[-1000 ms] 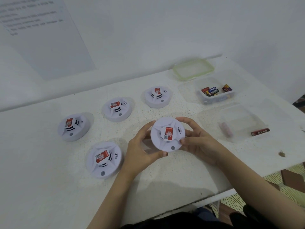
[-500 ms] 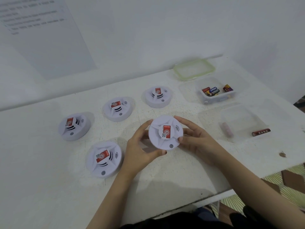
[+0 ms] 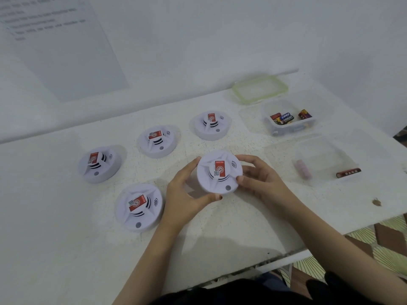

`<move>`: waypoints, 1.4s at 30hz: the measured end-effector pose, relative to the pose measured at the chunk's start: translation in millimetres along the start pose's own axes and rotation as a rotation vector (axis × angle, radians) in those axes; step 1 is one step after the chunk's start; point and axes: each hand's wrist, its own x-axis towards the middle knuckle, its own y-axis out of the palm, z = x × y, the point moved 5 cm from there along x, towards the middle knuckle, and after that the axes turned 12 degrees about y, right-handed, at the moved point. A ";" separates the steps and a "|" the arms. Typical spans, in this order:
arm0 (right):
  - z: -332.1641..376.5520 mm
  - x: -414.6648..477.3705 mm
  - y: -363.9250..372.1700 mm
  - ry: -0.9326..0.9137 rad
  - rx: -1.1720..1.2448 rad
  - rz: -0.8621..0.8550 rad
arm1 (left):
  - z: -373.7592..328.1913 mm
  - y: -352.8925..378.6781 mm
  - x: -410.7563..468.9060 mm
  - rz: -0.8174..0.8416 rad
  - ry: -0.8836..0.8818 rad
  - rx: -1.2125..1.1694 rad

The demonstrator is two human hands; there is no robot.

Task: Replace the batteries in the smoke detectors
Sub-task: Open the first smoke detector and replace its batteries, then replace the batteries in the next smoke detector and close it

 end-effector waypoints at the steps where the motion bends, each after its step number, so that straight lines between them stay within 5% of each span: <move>1: 0.7 0.3 -0.6 -0.015 -0.028 -0.010 | -0.5 -0.2 -0.2 -0.002 -0.003 0.008; 12: 6.0 5.8 -13.2 -0.183 -0.717 -0.315 | -3.5 0.4 -3.8 -0.002 -0.015 0.178; 23: 1.9 1.2 -9.9 -0.253 -0.825 -0.375 | -9.4 2.6 -9.0 0.130 -0.047 0.303; 28: 4.9 -6.0 5.4 -0.451 -0.784 -0.443 | -24.2 -10.7 -26.1 0.019 -0.059 0.287; 32: 16.2 -6.4 44.0 -0.648 -0.893 -0.400 | -34.2 -54.7 -38.5 -0.126 0.052 0.490; 36: 12.3 0.9 84.8 -0.732 -1.072 -0.246 | -16.5 -98.6 -59.1 -0.040 -0.201 0.663; 42: -1.5 18.7 123.3 -0.623 -1.371 -0.036 | -5.7 -114.8 -72.8 -0.041 -0.324 0.357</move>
